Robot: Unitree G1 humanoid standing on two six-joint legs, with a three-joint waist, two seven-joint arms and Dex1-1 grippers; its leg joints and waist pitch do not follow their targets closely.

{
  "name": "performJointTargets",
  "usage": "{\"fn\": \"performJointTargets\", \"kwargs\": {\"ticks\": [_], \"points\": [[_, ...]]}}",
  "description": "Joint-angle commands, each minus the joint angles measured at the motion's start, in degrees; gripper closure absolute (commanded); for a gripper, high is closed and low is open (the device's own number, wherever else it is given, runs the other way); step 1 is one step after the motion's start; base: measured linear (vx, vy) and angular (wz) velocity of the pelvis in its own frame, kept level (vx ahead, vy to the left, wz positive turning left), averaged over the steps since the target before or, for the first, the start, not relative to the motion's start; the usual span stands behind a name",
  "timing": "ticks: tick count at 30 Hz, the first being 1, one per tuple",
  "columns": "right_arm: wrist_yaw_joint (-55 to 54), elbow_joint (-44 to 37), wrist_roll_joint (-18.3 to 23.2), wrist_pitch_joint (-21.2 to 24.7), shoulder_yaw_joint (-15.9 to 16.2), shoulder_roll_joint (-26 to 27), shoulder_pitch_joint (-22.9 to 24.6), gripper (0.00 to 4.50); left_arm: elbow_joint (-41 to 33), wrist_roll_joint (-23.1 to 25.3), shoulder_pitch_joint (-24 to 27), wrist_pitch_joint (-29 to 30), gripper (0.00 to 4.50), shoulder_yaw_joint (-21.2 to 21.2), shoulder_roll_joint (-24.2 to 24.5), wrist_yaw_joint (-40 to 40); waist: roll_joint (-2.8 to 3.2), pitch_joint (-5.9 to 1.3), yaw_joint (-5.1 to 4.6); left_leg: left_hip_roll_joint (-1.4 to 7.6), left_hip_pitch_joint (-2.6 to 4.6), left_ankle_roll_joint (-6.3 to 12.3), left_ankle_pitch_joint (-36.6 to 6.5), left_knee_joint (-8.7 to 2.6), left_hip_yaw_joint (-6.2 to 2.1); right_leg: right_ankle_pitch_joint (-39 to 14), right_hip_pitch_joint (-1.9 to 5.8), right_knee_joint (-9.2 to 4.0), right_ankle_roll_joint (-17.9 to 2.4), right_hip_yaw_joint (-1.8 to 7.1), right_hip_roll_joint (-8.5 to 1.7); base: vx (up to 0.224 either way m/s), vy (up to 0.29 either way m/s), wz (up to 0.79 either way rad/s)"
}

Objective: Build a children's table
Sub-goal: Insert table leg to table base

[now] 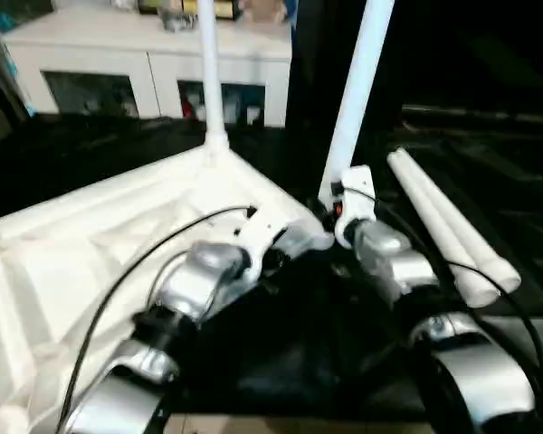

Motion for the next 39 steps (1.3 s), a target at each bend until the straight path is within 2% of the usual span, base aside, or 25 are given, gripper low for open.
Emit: {"fn": "performJointTargets", "kwargs": {"ticks": [1, 4, 8, 10, 15, 17, 18, 21, 22, 23, 24, 25, 27, 28, 29, 30, 31, 32, 34, 35, 36, 37, 38, 39], "points": [[-2.02, 8.1, -1.62, 3.68, 0.14, 1.57, 2.61, 2.59, -0.86, 1.03, -2.76, 0.9, 4.5, 2.66, -0.63, 4.49, 0.3, -2.7, -0.19, 1.7, 0.77, -1.53, -26.13, -5.39, -0.45, -30.19, 1.01, -6.75, -5.13, 2.83, -4.17, 0.0, 0.0, 0.0], [-1.88, 9.21, -1.87, 3.34, 0.17, 2.66, 1.88, 2.59, -1.23, 1.05, -2.54, 1.28, 4.5, 2.71, -0.42, 4.85, 0.17, -2.55, -0.35, 1.67, 0.73, -1.64, -26.97, -5.61, -0.51, -30.67, 0.9, -7.22, -3.94, 2.78, -4.22, 0.0, 0.0, 0.0], [-1.27, 10.23, -2.4, 2.8, 0.2, 3.03, 1.45, 2.59, -0.47, 1.13, -2.72, 0.69, 4.5, 2.92, 0.11, 5.04, 0.02, -2.82, -0.23, 1.76, 0.56, -0.86, -23.8, -6.02, -0.17, -27.93, 1.22, -7.23, -4.51, 3.02, -4.31, 0.0, 0.0, 0.0], [-0.7, 10.58, -2.61, 2.49, 0.4, 3.16, 1.31, 2.59, -0.19, 1.0, -2.84, 0.49, 4.5, 2.99, 0.47, 5.08, 0.08, -2.69, -0.26, 1.79, 0.53, -0.74, -23.52, -6.07, -0.05, -27.59, 1.1, -7.25, -4.82, 3.08, -4.26, 0.0, 0.0, 0.0], [0.32, 11.49, -2.94, 1.28, -0.42, 3.45, 0.44, 2.59, -0.64, 1.02, -2.71, 0.63, 4.5, 2.9, 0.66, 5.1, -0.08, -2.5, -0.3, 1.77, 0.88, -0.78, -24.68, -6.07, 0.2, -29.95, 0.74, -7.54, -4.49, 3.11, -4.32, 0.0, 0.0, 0.0], [0.66, 11.57, -2.92, 0.79, -0.6, 3.43, 0.24, 2.59, -0.66, 1.0, -2.72, 0.54, 4.5, 2.9, 0.69, 5.04, -0.15, -2.3, -0.37, 1.6, 1.17, -0.75, -25.94, -6.01, 0.27, -33.01, 0.55, -8.1, -3.1, 2.69, -4.35, 0.0, 0.0, 0.0], [1.27, 11.51, -2.33, 0.67, -1.25, 3.45, 0.01, 2.04, -0.67, 0.97, -2.74, 0.47, 4.5, 2.91, 0.75, 5.02, -0.14, -2.28, -0.39, 1.63, 1.37, -0.82, -26.39, -6.02, 0.26, -33.65, 0.38, -8.24, -2.71, 2.62, -4.38, 0.0, 0.0, 0.0], [1.94, 11.36, -1.53, 0.4, -2.19, 3.35, -0.44, 1.87, -0.58, 0.87, -2.76, 0.13, 4.5, 2.9, 0.92, 5.01, -0.06, -2.38, -0.53, 1.77, 1.25, -0.82, -26.97, -6.26, 0.13, -32.91, 0.61, -8.22, -2.5, 2.53, -4.33, 0.0, 0.0, 0.0], [2.13, 11.31, -1.49, 0.28, -2.28, 3.3, -0.55, 1.87, -0.58, 0.84, -2.75, 0.0, 4.5, 2.88, 0.98, 5.01, 0.02, -2.51, -0.56, 1.85, 1.02, -0.79, -26.52, -6.49, 0.08, -31.32, 0.89, -8.13, -2.76, 2.51, -4.34, 0.0, 0.0, 0.0], [2.43, 11.18, -1.35, 0.14, -2.41, 3.26, -0.67, 1.69, -0.64, 0.85, -2.7, -0.25, 4.5, 2.85, 1.07, 4.97, -0.04, -2.62, -0.68, 1.91, 0.7, -0.75, -25.78, -6.6, 0.0, -30.14, 1.21, -7.92, -2.98, 2.55, -4.35, 0.0, 0.0, 0.0], [3.06, 10.87, -1.06, -0.1, -2.63, 3.22, -0.86, 1.57, -0.81, 0.84, -2.58, -0.71, 4.5, 2.81, 1.25, 4.79, -0.07, -2.59, -0.59, 2.05, 0.49, -0.63, -24.89, -6.82, 0.04, -28.49, 1.23, -7.72, -3.51, 2.75, -4.29, 0.0, 0.0, 0.0], [3.12, 10.86, -1.05, -0.13, -2.66, 3.22, -0.88, 1.49, -0.82, 0.84, -2.57, -0.74, 4.5, 2.8, 1.26, 4.77, -0.01, -2.52, -0.55, 2.04, 0.89, -0.63, -25.32, -6.76, 0.21, -28.41, 0.8, -7.76, -4.07, 2.94, -4.31, 0.0, 0.0, 0.0], [5.03, 10.17, -0.36, -1.05, -3.62, 3.11, -1.35, 1.37, -1.36, 0.73, -2.23, -1.84, 4.5, 2.79, 1.68, 4.24, -0.26, -2.57, -0.55, 2.01, 0.79, -0.49, -24.54, -6.71, 0.31, -28.19, 0.88, -7.69, -4.63, 3.1, -4.42, 0.0, 0.0, 0.0], [6.26, 9.55, -0.28, -1.51, -3.53, 2.94, -1.34, 1.25, -1.58, 0.66, -2.1, -2.45, 4.5, 2.81, 1.85, 4.01, -0.25, -2.69, -0.45, 2.06, 0.56, -0.24, -23.48, -6.74, 0.34, -27.14, 1.07, -7.5, -4.96, 3.24, -4.5, 0.0, 0.0, 0.0], [7.7, 8.75, -0.26, -2.01, -3.47, 2.74, -1.22, 1.06, -1.84, 0.64, -1.95, -2.65, 4.5, 2.8, 2.06, 3.79, -0.32, -3.06, -0.24, 2.25, 0.34, 0.04, -20.81, -6.74, 0.47, -23.8, 1.24, -7.03, -5.85, 3.56, -4.54, 0.0, 0.0, 0.0], [8.62, 8.25, -0.31, -2.33, -3.4, 2.61, -1.12, 1.06, -1.99, 0.63, -1.87, -2.72, 4.5, 2.79, 2.18, 3.67, -0.26, -3.41, 0.06, 2.42, 0.2, 0.55, -16.67, -6.61, 0.8, -18.0, 1.23, -6.3, -7.68, 3.91, -4.4, 0.0, 0.0, 0.0], [10.47, 7.35, 0.0, -2.53, -3.4, 2.45, -0.9, 0.98, -2.2, 0.73, -1.74, -3.52, 4.5, 2.54, 2.5, 3.2, -0.39, -3.42, 0.06, 2.49, 0.03, 0.88, -15.02, -6.63, 0.97, -15.95, 1.25, -5.98, -8.51, 4.0, -4.28, 0.0, 0.0, 0.0], [12.64, 6.2, 0.53, -2.63, -3.67, 2.28, -0.6, 0.86, -2.52, 0.59, -1.54, -4.34, 4.5, 2.36, 2.82, 2.6, -0.47, -3.23, 0.01, 2.45, -0.09, 1.37, -14.81, -6.66, 1.29, -15.93, 1.2, -5.83, -9.42, 3.99, -4.04, 0.0, 0.0, 0.0], [17.26, 3.01, 1.13, -2.39, -3.14, 1.4, 0.6, 0.63, -3.73, 0.36, -0.83, -5.25, 4.5, 1.67, 3.69, 0.77, -0.65, -3.29, 0.05, 2.22, 0.18, 1.7, -17.3, -6.43, 1.55, -19.57, 0.9, -6.23, -9.02, 4.17, -4.02, 0.031, -0.017, -0.02], [20.72, 0.1, 1.07, -2.07, -1.89, 0.15, 1.95, 0.63, -4.64, 0.19, -0.29, -5.4, 4.5, 1.22, 4.41, -0.64, -0.77, -3.74, 0.14, 2.31, -0.35, 2.1, -13.99, -6.33, 1.63, -16.43, 1.4, -5.77, -9.41, 4.36, -4.15, 0.054, -0.025, -0.03], [23.07, -1.8, 0.9, -1.89, -1.05, -0.7, 2.88, 0.53, -5.25, 0.08, 0.1, -5.53, 4.5, 0.88, 4.92, -1.55, -0.74, -4.37, 0.4, 2.46, -0.5, 3.34, -7.62, -5.84, 1.89, -8.1, 1.6, -4.57, -10.95, 4.48, -4.02, 0.069, -0.027, -0.05], [24.38, -2.88, 0.8, -1.73, -0.54, -1.26, 3.42, 0.53, -5.51, 0.08, 0.3, -6.15, 4.5, 0.6, 5.28, -2.24, -0.93, -4.51, 0.41, 2.25, -0.66, 4.45, -4.74, -5.55, 2.11, -4.29, 1.69, -4.17, -11.81, 4.42, -3.82, 0.073, -0.025, -0.03], [27.75, -6.6, 1.0, -1.45, 0.46, -3.12, 5.1, 0.29, -6.27, -0.09, 0.89, -7.18, 4.5, 0.01, 6.39, -4.2, -0.99, -4.65, 0.7, 2.05, -0.87, 6.63, 0.31, -4.92, 2.4, 3.53, 1.65, -3.06, -13.74, 4.59, -3.52, 0.073, -0.025, -0.03], [29.16, -8.3, 1.25, -1.11, 0.73, -4.04, 5.78, 0.22, -6.53, -0.13, 1.14, -7.87, 4.5, -0.29, 6.99, -5.18, -0.85, -4.63, 0.92, 2.06, -0.88, 7.57, 1.55, -4.84, 2.45, 6.09, 1.53, -2.74, -14.77, 4.63, -3.41, 0.065, -0.017, -0.01]]}}
